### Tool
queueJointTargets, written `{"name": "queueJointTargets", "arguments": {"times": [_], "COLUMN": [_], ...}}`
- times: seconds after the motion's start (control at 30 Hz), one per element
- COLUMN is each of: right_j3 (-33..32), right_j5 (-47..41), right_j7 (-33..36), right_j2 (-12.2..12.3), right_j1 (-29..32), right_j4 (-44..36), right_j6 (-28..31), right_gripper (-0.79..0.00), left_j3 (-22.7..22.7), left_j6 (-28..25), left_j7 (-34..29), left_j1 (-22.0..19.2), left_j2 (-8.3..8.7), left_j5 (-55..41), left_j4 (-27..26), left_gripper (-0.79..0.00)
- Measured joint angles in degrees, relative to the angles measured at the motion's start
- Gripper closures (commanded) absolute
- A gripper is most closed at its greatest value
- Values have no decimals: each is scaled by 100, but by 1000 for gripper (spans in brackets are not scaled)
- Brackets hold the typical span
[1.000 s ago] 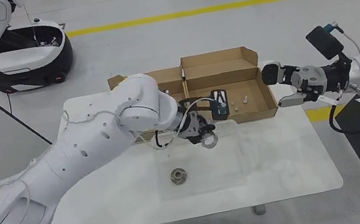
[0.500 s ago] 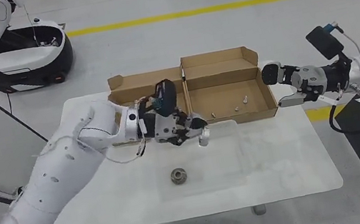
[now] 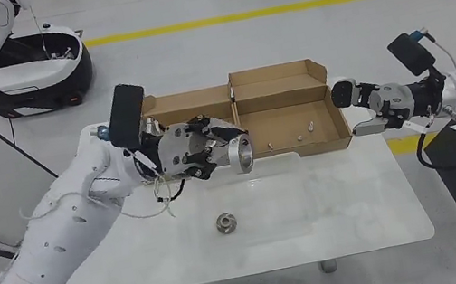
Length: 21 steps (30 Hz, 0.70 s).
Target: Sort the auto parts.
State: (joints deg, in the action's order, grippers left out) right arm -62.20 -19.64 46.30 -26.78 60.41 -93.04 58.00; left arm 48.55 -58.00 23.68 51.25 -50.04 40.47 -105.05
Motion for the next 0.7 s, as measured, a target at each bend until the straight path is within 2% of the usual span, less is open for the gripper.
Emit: {"name": "queueJointTargets", "arguments": {"times": [0.13, 0.2, 0.23, 0.4, 0.7], "right_j3": [0, 0, 0, 0, 0], "right_j5": [0, 0, 0, 0, 0], "right_j7": [0, 0, 0, 0, 0], "right_j2": [0, 0, 0, 0, 0], "right_j1": [0, 0, 0, 0, 0], "right_j4": [0, 0, 0, 0, 0], "right_j6": [0, 0, 0, 0, 0], "right_gripper": [-785, -785, -785, -785, -785], "left_j3": [-217, -228, -194, 63, 90], "left_j6": [0, 0, 0, 0, 0], "left_j7": [1954, 2645, 2759, 2244, 2263], "left_j1": [-101, -160, -169, -109, -89], "left_j2": [94, 104, 101, 64, 61], "left_j5": [1236, 1601, 1577, 1015, 1036], "left_j4": [94, 3, -53, -268, -267], "left_gripper": [0, 0, 0, 0, 0]}}
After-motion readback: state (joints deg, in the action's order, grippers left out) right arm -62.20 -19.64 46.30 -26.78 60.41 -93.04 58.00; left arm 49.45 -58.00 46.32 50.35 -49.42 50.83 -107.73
